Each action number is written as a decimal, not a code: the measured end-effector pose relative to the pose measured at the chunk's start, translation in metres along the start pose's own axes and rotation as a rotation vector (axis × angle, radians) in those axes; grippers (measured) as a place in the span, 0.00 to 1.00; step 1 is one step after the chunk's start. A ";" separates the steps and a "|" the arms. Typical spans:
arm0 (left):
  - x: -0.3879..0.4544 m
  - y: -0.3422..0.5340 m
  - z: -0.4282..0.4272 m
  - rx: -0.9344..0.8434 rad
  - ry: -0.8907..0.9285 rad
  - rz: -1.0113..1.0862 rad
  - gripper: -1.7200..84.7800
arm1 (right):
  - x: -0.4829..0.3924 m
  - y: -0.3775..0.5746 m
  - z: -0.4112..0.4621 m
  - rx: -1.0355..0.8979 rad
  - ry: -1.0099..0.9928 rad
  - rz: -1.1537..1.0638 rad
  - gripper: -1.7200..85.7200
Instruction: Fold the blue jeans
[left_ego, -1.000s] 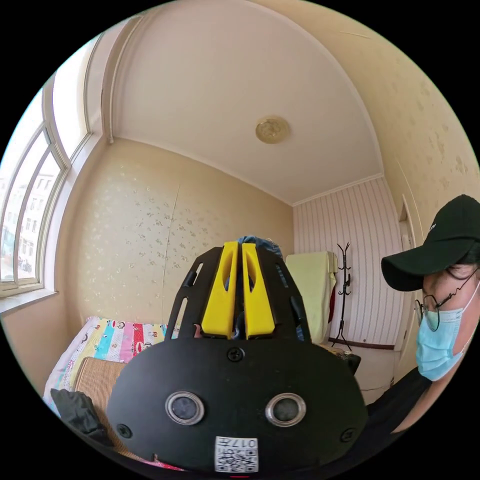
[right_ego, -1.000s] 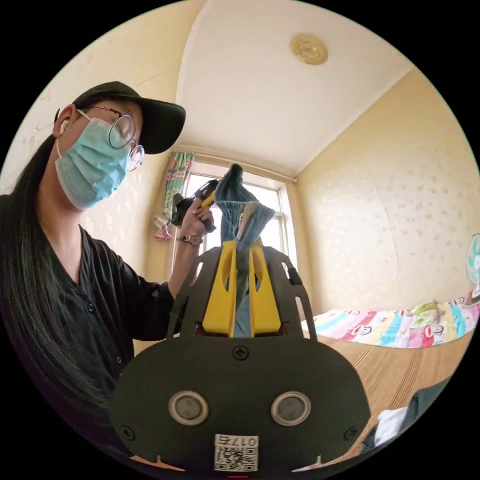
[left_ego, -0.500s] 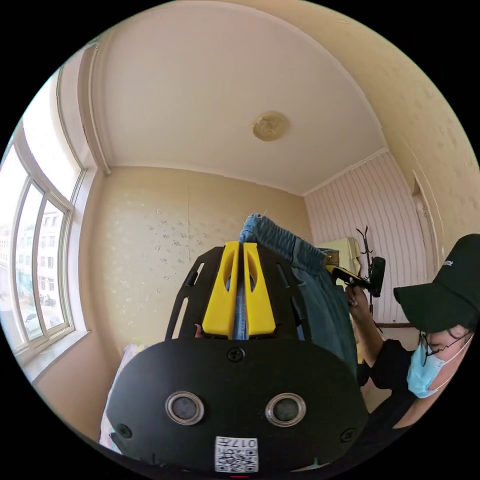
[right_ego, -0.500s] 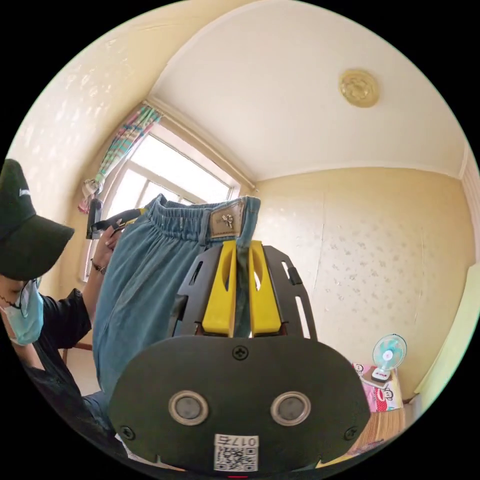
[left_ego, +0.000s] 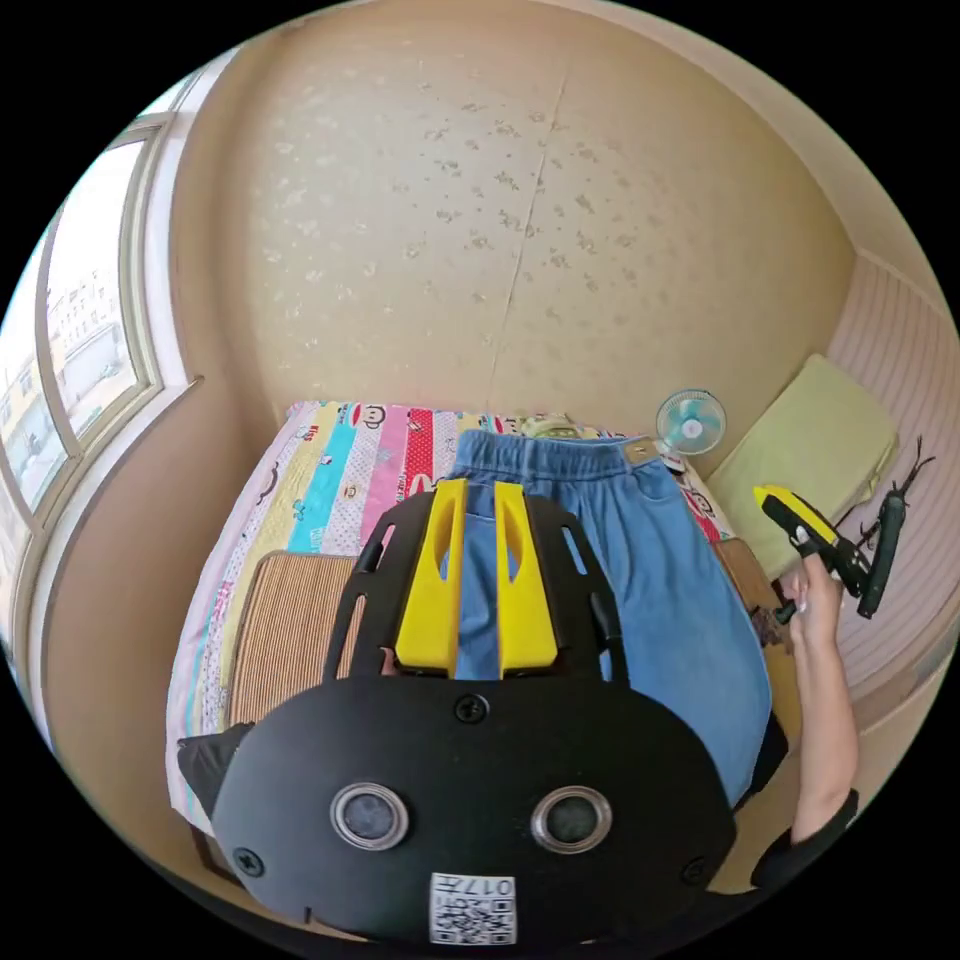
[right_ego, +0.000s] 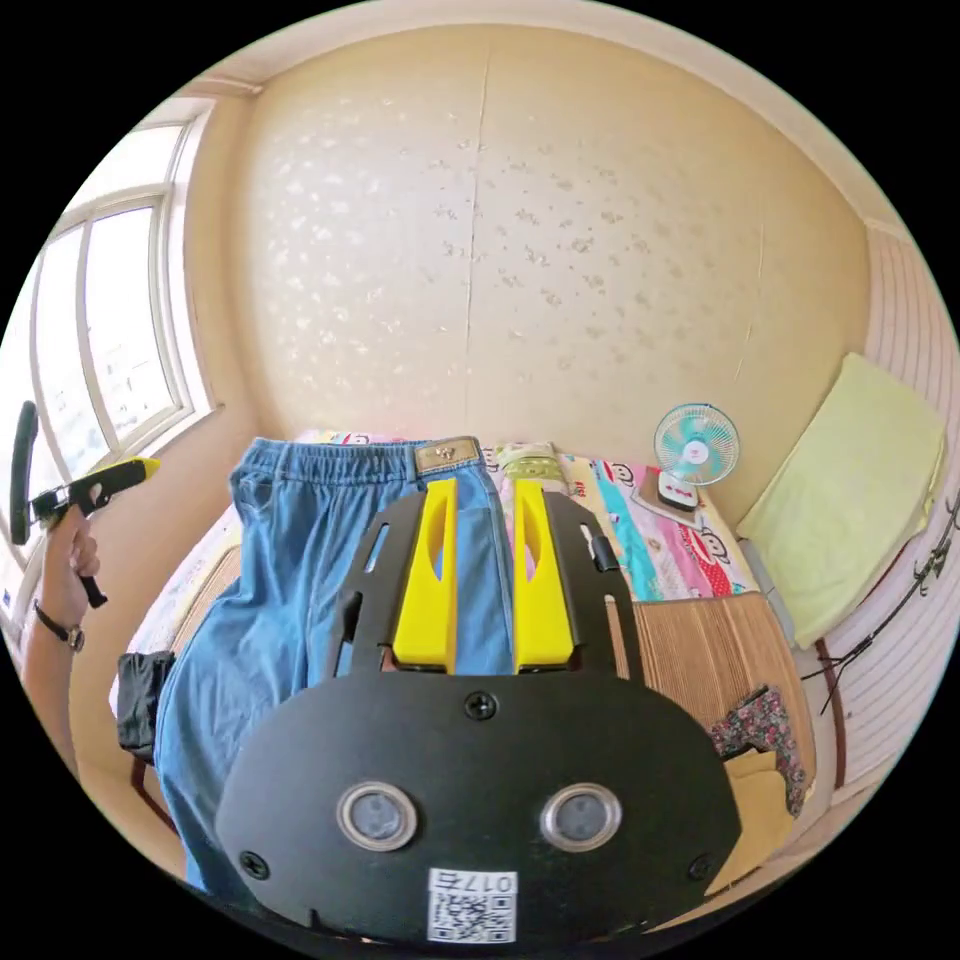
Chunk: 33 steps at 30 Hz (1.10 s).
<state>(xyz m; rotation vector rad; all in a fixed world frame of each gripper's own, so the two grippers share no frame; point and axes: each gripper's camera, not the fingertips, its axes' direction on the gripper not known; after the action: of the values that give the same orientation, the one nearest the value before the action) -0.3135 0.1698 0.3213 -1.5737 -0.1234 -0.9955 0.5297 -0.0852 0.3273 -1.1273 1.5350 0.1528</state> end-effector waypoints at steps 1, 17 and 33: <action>-0.004 0.021 0.036 -0.053 -0.003 0.067 0.08 | -0.001 0.024 0.032 -0.058 -0.081 -0.048 0.12; -0.106 0.465 0.123 -0.396 0.145 0.020 0.10 | 0.034 0.482 0.076 -0.414 -0.683 0.090 0.18; -0.130 0.547 0.088 -0.531 0.167 -0.226 0.03 | 0.052 0.515 -0.004 -0.799 -0.763 0.039 0.08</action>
<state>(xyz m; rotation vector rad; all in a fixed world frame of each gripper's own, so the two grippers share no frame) -0.0306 0.1458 -0.1725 -1.9750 0.0911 -1.4140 0.1693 0.1551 0.0440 -1.4077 0.7905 1.1618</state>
